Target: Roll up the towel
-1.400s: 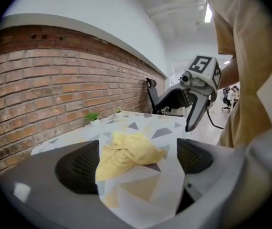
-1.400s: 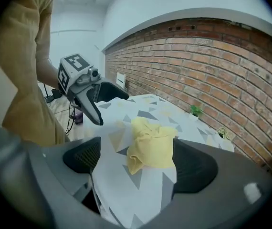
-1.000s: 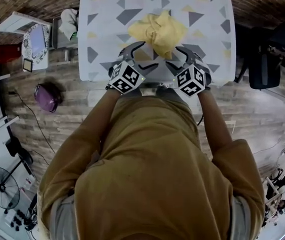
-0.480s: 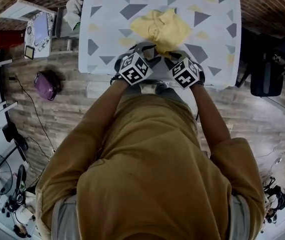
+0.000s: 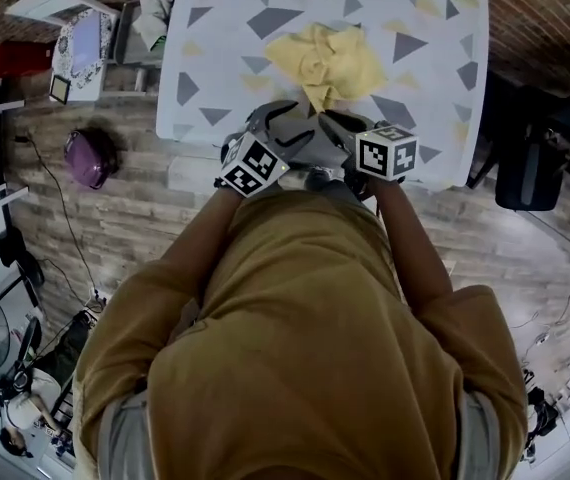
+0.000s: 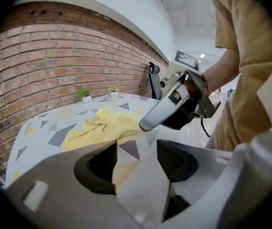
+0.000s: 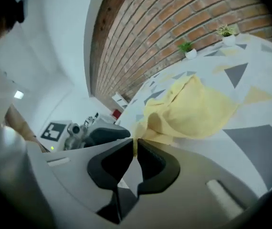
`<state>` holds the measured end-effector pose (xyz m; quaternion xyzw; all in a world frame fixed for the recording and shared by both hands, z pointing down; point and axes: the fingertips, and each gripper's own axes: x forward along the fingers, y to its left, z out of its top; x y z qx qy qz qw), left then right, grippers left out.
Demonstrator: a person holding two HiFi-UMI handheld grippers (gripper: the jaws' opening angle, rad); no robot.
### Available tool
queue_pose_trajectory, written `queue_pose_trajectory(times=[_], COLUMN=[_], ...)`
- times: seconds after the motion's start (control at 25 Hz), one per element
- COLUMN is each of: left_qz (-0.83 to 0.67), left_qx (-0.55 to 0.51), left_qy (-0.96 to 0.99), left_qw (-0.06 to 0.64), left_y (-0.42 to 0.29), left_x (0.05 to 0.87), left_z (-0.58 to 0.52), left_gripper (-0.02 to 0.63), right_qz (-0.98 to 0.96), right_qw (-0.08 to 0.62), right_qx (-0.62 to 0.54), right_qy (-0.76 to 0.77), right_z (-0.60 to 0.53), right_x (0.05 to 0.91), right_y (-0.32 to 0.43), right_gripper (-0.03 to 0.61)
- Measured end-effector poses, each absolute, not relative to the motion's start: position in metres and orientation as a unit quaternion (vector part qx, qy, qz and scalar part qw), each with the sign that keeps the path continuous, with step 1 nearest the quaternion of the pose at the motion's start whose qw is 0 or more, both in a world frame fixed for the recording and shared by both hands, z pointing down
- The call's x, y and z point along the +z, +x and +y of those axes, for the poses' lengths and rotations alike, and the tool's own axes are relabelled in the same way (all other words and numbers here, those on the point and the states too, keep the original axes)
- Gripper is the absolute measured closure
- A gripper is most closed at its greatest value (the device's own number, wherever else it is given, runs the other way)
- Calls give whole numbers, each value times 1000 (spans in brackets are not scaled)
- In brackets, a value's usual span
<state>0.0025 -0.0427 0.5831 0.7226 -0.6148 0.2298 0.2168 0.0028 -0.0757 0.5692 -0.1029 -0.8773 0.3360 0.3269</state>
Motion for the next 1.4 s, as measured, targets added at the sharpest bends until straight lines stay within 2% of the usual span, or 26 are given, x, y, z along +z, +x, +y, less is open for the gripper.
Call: queue_pose_trajectory(times=[0.28, 0.4, 0.52, 0.56, 0.6, 0.68, 0.76, 0.92, 1.12, 1.24, 1.32, 1.4], left_qz=[-666, -669, -664, -658, -650, -626, -606, -604, -628, -643, -651, -655], left_qx=[226, 239, 259, 261, 266, 288, 306, 296, 260, 219, 187, 171], left_qy=[700, 696, 690, 692, 697, 709, 719, 721, 713, 711, 710, 708], left_qw=[127, 105, 129, 139, 146, 149, 151, 164, 170, 181, 192, 200], left_y=[-7, -11, -17, -18, -16, -10, -3, -1, -13, -22, -27, -27], left_x=[540, 530, 549, 555, 561, 572, 583, 590, 583, 574, 567, 561], left_z=[-53, -58, -56, -54, -52, -45, -37, -27, -30, -33, -36, -40], left_gripper=[291, 295, 383, 462, 506, 537, 541, 543, 545, 545, 545, 545], right_qz=[-862, -862, -872, -871, -869, -870, -873, -897, -909, -888, -878, -887], right_qw=[186, 180, 220, 229, 238, 261, 289, 333, 369, 399, 386, 360], right_qx=[436, 433, 406, 406, 406, 392, 364, 247, 75, -134, -213, -233], right_qy=[-179, -192, -163, -155, -152, -150, -148, -153, -177, -185, -188, -172], right_z=[-60, -59, -63, -63, -61, -55, -51, -52, -57, -60, -49, -37], right_x=[458, 448, 482, 491, 497, 510, 522, 538, 552, 577, 584, 583], right_y=[-14, -16, -9, -5, -1, 10, 21, 40, 53, 64, 56, 39], right_gripper=[545, 543, 543, 543, 543, 543, 541, 527, 398, 349, 336, 325])
